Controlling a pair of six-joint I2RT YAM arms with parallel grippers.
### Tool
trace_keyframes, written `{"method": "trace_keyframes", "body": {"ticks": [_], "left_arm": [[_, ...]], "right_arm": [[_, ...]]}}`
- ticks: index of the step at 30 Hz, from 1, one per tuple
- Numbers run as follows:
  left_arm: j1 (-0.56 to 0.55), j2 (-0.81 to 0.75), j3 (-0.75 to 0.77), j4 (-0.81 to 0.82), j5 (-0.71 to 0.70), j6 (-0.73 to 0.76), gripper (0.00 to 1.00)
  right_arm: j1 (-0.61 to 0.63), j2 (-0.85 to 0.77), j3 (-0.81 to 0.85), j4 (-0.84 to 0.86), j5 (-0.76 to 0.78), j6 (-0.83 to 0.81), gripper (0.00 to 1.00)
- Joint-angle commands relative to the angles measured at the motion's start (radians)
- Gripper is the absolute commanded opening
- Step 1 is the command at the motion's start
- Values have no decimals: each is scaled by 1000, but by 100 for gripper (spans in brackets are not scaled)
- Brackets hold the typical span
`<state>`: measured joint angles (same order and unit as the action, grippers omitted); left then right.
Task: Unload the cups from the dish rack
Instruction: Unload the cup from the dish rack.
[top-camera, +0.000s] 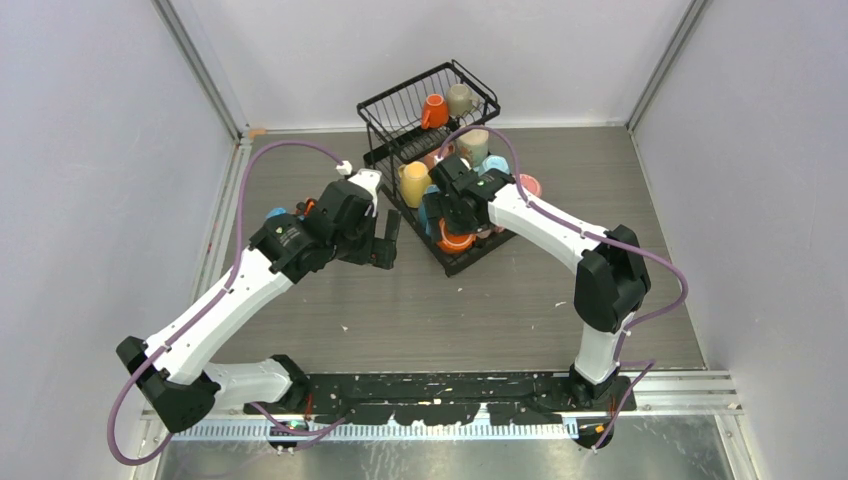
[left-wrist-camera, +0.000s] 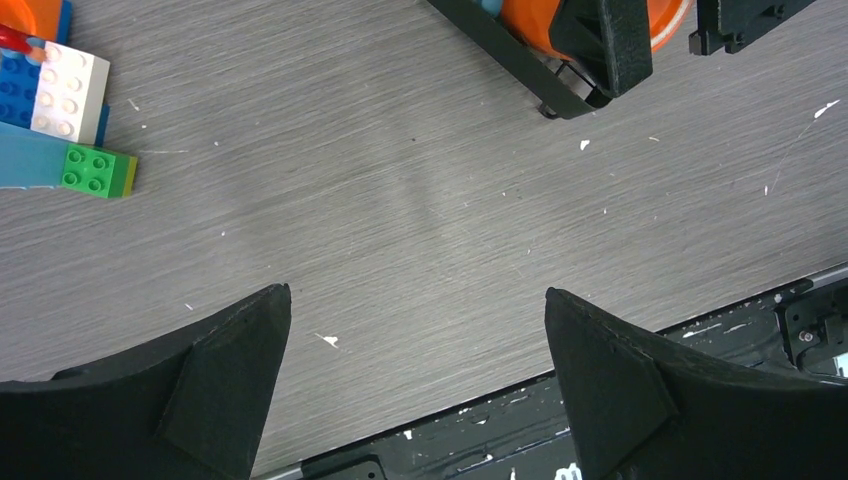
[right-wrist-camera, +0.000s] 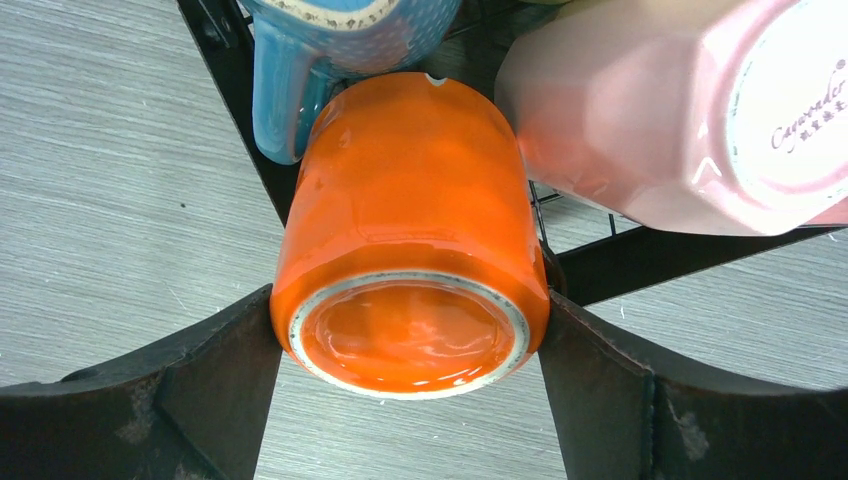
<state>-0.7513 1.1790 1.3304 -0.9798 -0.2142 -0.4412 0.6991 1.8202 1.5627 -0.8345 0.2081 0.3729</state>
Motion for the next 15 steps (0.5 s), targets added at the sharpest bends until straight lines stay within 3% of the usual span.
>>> {"method": "trace_keyframes", "body": {"ticks": [1, 7, 15], "left_arm": [[5, -1, -11, 46, 17, -12, 100], [7, -6, -55, 98, 26, -85, 100], [60, -47, -197, 303, 110, -243, 99]], "right_arm": [[-8, -29, 56, -65, 45, 10, 52], [-8, -41, 77, -89, 41, 16, 51], [-8, -46, 120, -131, 26, 30, 48]]}}
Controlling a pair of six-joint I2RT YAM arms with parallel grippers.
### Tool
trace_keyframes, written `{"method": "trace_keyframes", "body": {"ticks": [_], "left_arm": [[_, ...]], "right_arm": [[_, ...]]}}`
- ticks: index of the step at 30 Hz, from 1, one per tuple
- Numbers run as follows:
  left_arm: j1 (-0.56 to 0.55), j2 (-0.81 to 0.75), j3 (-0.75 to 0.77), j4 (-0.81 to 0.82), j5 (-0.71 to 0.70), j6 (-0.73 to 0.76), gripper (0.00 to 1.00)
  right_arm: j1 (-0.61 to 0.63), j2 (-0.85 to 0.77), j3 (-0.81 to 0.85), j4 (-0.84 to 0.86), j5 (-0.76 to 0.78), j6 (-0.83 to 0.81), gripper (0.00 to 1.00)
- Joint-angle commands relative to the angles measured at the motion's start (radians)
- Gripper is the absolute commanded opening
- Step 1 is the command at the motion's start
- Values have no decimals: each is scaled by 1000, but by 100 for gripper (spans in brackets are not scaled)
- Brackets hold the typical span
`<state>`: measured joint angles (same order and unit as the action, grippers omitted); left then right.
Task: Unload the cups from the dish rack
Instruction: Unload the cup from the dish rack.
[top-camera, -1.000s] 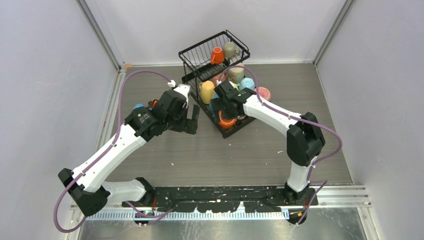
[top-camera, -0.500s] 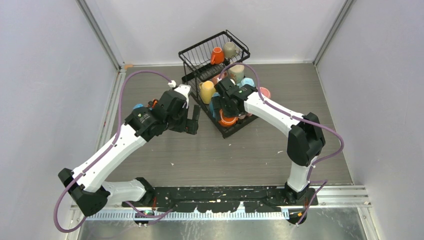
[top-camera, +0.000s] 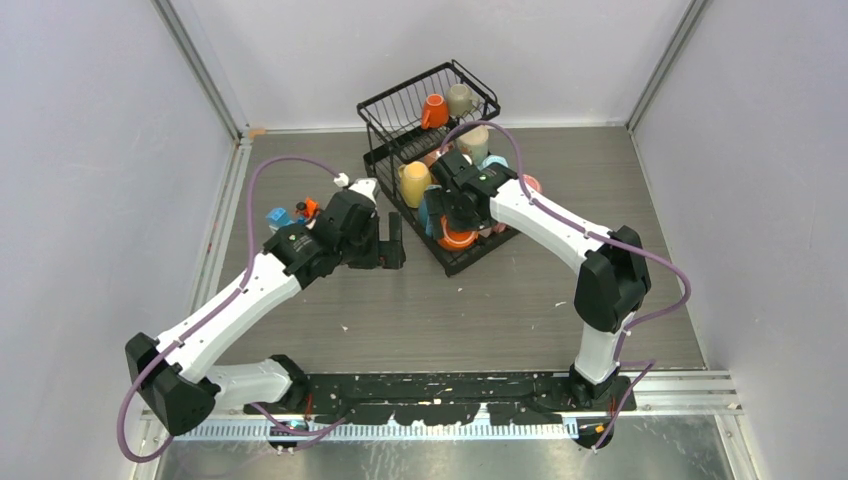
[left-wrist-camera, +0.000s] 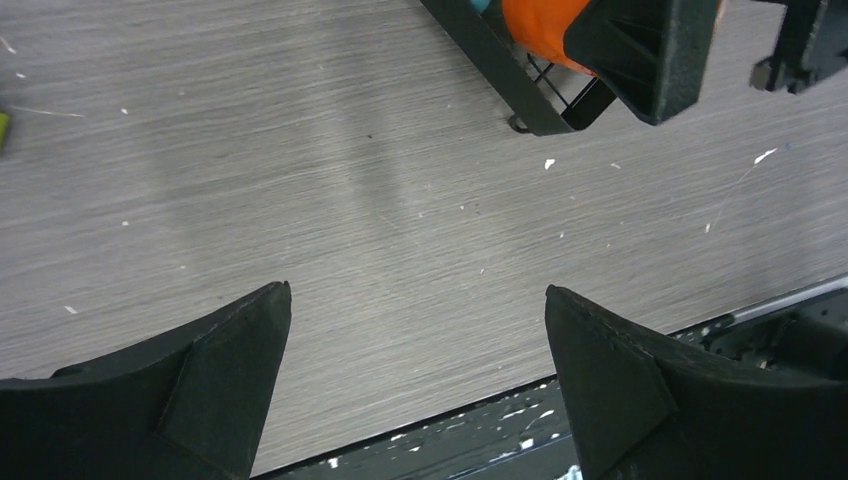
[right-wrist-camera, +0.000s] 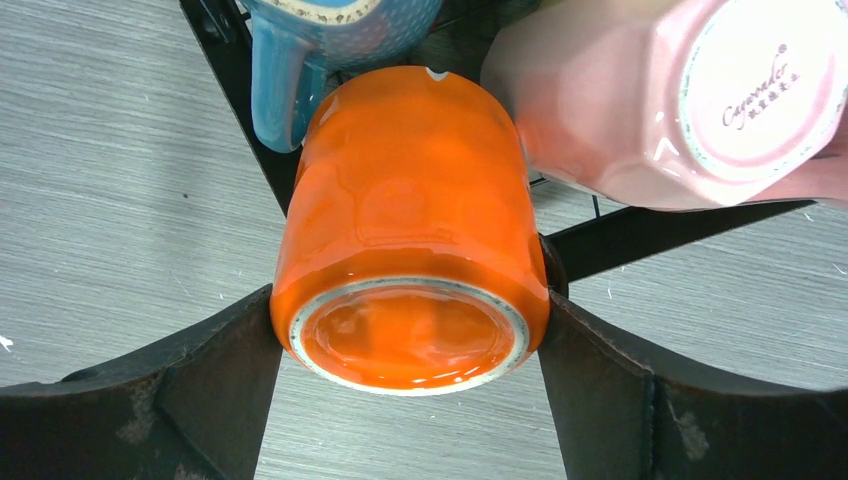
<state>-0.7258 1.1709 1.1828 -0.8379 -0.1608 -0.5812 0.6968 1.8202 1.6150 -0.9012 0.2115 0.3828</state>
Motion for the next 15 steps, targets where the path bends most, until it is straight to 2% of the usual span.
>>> {"method": "trace_keyframes", "body": {"ticks": [1, 6, 15], "left_arm": [[48, -43, -78, 189, 77, -124, 99], [114, -54, -180, 324, 155, -206, 98], [141, -33, -304, 532, 255, -312, 95]], "right_arm": [[-6, -50, 72, -68, 20, 20, 48], [-6, -69, 87, -85, -5, 29, 48], [-6, -104, 96, -105, -46, 53, 47]]}}
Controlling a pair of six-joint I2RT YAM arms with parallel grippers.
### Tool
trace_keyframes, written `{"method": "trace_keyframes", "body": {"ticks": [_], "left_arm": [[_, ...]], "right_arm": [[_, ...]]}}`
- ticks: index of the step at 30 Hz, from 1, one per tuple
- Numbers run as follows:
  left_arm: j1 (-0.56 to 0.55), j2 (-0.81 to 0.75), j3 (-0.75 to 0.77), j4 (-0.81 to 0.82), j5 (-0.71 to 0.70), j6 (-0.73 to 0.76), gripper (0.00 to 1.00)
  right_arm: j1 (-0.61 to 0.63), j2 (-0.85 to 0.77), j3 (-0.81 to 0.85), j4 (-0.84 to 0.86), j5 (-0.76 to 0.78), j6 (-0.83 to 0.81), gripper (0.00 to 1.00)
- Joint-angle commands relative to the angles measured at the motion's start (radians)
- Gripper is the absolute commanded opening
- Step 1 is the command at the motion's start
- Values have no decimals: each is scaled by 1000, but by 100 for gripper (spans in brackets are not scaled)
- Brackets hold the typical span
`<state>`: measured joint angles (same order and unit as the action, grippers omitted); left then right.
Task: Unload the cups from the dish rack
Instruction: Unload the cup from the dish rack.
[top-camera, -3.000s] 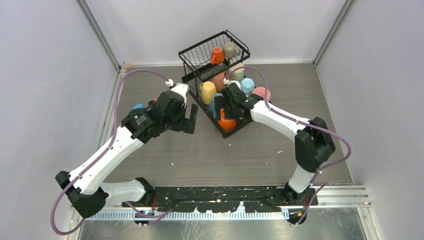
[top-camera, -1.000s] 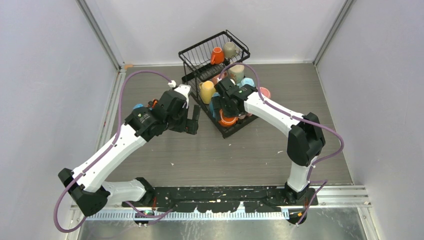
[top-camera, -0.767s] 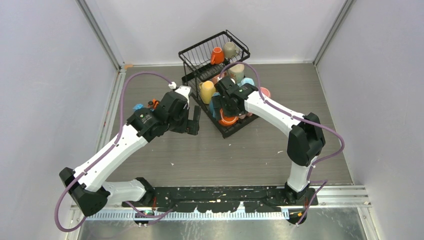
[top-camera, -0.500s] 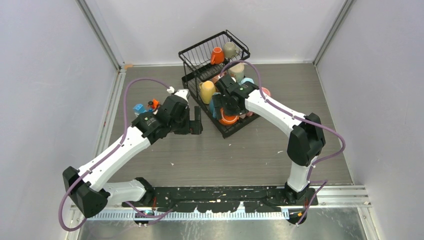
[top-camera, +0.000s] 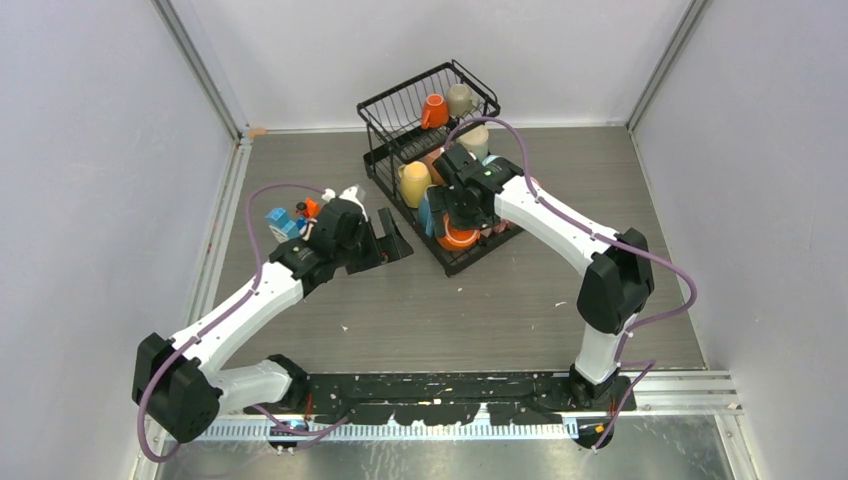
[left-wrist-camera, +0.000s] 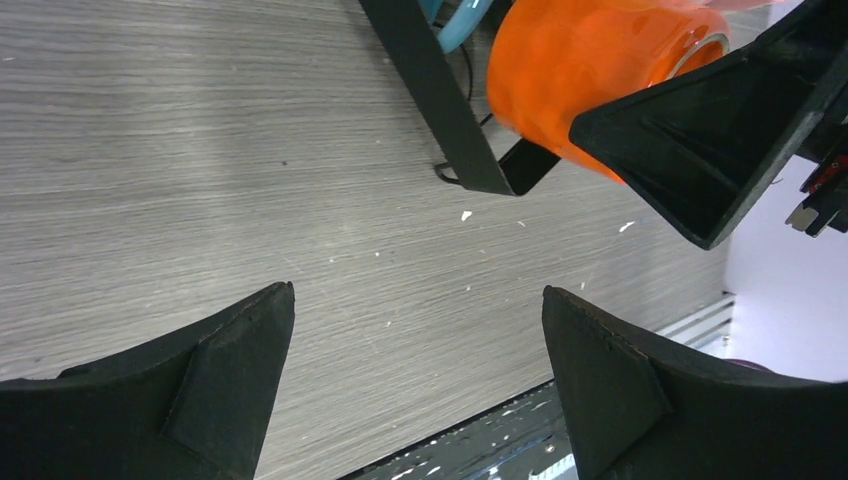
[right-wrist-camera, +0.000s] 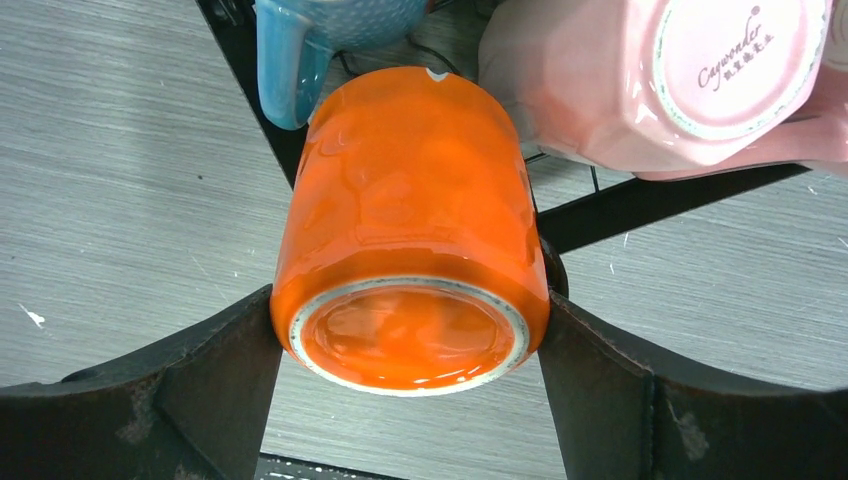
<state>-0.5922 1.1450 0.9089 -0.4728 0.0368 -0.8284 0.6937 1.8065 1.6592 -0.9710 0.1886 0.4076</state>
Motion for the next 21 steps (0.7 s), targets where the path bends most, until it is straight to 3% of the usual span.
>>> {"method": "trace_keyframes", "body": {"ticks": [1, 9, 21], "left_arm": [[8, -4, -45, 187, 63, -73, 95], [23, -4, -133, 338, 83, -114, 88], [53, 17, -278, 726, 179, -155, 76]], "right_arm": [[-3, -94, 56, -37, -27, 33, 47], [-5, -110, 97, -55, -88, 63, 47], [-30, -81, 177, -71, -205, 122, 47]]}}
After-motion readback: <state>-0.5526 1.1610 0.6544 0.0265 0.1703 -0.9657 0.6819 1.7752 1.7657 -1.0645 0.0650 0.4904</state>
